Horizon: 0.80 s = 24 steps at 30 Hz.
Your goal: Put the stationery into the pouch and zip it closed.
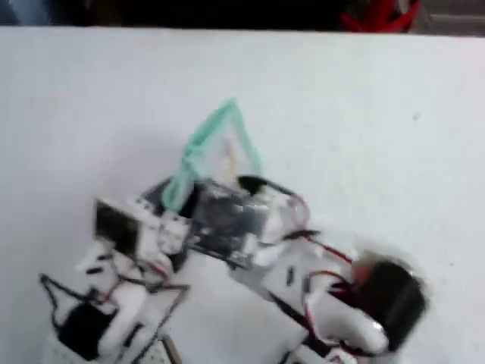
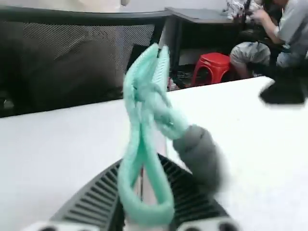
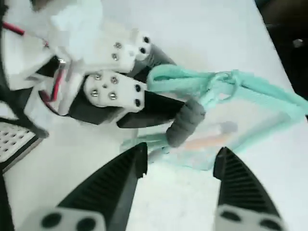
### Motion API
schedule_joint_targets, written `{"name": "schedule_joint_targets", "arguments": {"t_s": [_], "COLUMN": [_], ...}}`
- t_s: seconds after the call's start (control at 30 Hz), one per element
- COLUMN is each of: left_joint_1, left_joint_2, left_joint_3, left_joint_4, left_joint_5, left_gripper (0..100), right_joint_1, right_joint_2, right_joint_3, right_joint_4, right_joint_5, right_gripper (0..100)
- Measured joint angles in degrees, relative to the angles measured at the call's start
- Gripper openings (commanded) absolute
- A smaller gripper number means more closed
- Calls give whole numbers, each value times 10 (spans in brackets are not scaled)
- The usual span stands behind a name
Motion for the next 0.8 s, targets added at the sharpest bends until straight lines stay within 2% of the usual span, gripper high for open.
{"name": "schedule_joint_targets", "arguments": {"t_s": [0.17,0.33,0.57,0.8], "left_joint_1": [18,18,18,18], "left_joint_2": [3,3,3,3], "left_joint_3": [14,14,16,16], "left_joint_4": [-26,-27,-27,-27], "left_joint_5": [-2,-2,-2,-2], "left_gripper": [21,21,21,21], "right_joint_1": [2,-8,-3,18], "right_joint_2": [-23,-14,55,88], "right_joint_3": [-11,-2,48,50], "right_joint_4": [-10,-69,-149,-172], "right_joint_5": [0,0,0,0], "right_gripper": [233,233,233,233]}}
